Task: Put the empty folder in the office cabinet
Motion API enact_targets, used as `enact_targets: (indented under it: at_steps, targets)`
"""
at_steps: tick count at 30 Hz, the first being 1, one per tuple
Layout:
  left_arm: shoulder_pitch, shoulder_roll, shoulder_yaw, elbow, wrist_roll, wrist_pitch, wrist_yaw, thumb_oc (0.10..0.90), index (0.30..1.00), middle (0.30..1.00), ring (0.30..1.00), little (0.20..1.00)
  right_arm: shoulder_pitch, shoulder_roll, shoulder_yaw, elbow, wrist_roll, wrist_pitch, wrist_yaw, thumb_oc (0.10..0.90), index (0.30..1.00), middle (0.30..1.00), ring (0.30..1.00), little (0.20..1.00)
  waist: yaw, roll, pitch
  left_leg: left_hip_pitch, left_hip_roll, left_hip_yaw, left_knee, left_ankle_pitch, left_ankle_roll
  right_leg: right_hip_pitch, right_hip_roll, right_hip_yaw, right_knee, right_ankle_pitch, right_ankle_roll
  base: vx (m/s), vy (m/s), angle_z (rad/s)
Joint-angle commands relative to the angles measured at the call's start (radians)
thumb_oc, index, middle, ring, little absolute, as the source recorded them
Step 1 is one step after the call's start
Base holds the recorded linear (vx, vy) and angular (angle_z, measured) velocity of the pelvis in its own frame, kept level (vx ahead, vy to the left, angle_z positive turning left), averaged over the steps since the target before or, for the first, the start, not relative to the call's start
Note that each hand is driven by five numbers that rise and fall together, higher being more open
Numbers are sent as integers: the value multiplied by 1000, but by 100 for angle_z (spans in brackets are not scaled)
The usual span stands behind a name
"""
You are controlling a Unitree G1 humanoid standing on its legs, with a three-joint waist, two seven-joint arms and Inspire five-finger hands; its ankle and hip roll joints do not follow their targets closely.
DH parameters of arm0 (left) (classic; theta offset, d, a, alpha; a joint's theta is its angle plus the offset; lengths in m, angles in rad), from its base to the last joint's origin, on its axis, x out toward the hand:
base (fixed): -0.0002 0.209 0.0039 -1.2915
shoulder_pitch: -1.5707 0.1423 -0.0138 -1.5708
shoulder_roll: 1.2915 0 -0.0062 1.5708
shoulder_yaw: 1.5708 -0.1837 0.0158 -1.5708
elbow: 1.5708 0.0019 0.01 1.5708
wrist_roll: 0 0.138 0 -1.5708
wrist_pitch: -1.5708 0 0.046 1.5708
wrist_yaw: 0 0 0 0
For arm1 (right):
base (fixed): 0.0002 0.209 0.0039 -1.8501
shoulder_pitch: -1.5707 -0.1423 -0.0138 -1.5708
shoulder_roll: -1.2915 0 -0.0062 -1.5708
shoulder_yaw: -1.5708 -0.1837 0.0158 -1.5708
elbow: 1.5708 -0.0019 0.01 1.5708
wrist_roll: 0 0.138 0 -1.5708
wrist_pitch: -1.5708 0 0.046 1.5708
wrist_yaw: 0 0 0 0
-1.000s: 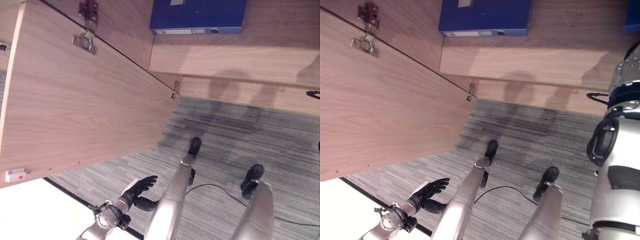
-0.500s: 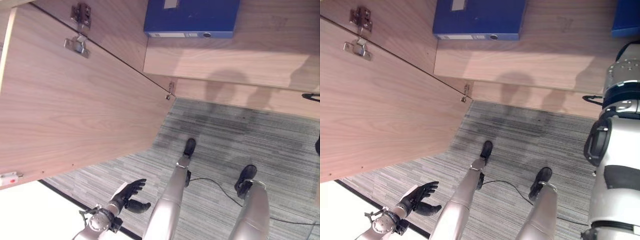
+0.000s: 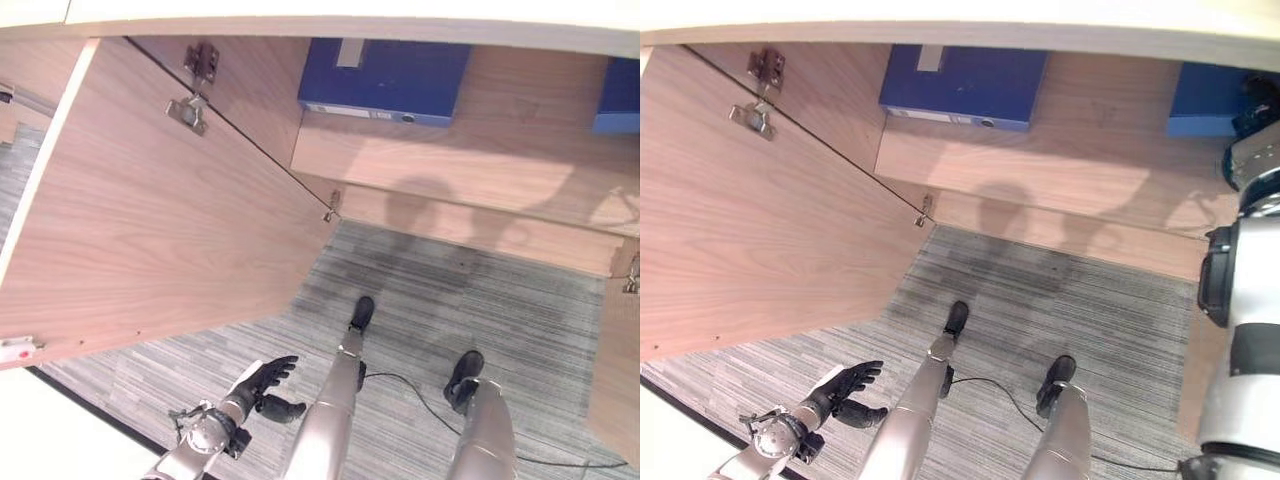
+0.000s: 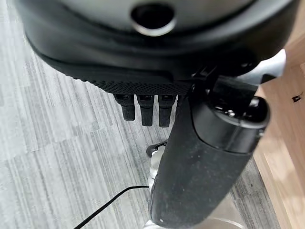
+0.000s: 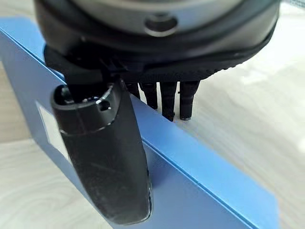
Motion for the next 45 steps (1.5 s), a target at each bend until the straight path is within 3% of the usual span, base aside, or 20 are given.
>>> enact_targets:
  at_steps: [1,2,5,6,7,10,11,15,26,31,33,42,45]
  targets:
    - [-41,25,16,42,-15,17,22,800,900,900,900,900,-87,-88,50,-86,-82,-17,13,800,900,900,900,900,46,4,14,163,40,26,19,-244,-5,128,54,-19,-107,-89,94,-116,58,-17]
    - [-41,24,12,38,-13,17,21,800,900,900,900,900,-91,-84,49,-83,-89,-15,11,800,900,900,900,900,48,7,21,164,43,30,8,-216,-4,127,54,-28,-119,-63,90,-11,20,-21]
    - [-48,20,10,37,-13,26,23,800,900,900,900,900,-84,-67,38,-72,-101,-4,6,800,900,900,900,900,46,12,20,203,49,30,-27,-206,-1,152,63,-29,-145,-54,90,0,36,-16]
    - [-49,20,10,37,-13,27,23,800,900,900,900,900,-84,-67,38,-73,-101,-4,5,800,900,900,900,900,44,9,14,215,50,28,-31,-228,-1,162,65,-22,-144,-79,95,14,31,-9]
    - [-63,10,20,57,-30,31,33,800,900,900,900,900,-71,-51,23,-73,-96,-6,2,800,900,900,900,900,41,12,23,213,53,33,-36,-201,-1,162,65,-27,-157,-50,88,0,0,0]
    - [-79,-6,29,79,-46,25,43,800,900,900,900,900,-50,-32,2,-78,-105,-3,3,800,900,900,900,900,34,10,22,240,56,37,-58,-212,-3,180,71,-24,-174,-61,90,-6,26,-3]
    - [-78,-7,29,78,-49,25,45,800,900,900,900,900,-43,-27,-2,-78,-108,-1,3,800,900,900,900,900,35,12,29,234,58,39,-62,-190,-2,177,70,-30,-184,-34,87,0,0,0]
    - [-76,-11,30,75,-49,28,45,800,900,900,900,900,-26,-11,-15,-65,-121,6,4,800,900,900,900,900,34,18,32,244,61,39,-76,-183,-2,182,74,-27,-195,-25,87,-25,14,-6]
    - [-106,-71,27,107,-79,32,69,800,900,900,900,900,89,150,-126,-89,-107,-22,-28,800,900,900,900,900,12,20,16,378,74,60,-225,-136,2,299,105,-21,-341,36,91,29,29,-11]
    - [-125,-100,30,152,-108,30,84,800,900,900,900,900,133,207,-162,-102,-123,-36,-41,800,900,900,900,900,-1,11,1,438,75,67,-279,-119,-5,365,113,-21,-407,65,95,39,22,-15]
    - [-113,-114,25,160,-117,31,86,800,900,900,900,900,165,223,-177,-116,-145,-36,-49,800,900,900,900,900,-12,1,-16,476,69,74,-318,-93,-14,427,110,-25,-490,112,97,32,71,-5]
    - [-123,-170,33,249,-117,37,111,800,900,900,900,900,259,311,-246,-150,-143,-65,-73,800,900,900,900,900,-44,-36,-39,535,57,93,-327,-99,-5,527,108,-6,-589,163,92,30,45,-3]
    - [-150,-203,40,283,-132,44,129,800,900,900,900,900,324,406,-290,-189,-112,-107,-81,800,900,900,900,900,-62,-57,-49,559,59,103,-326,-105,1,560,110,3,-605,171,91,26,18,-14]
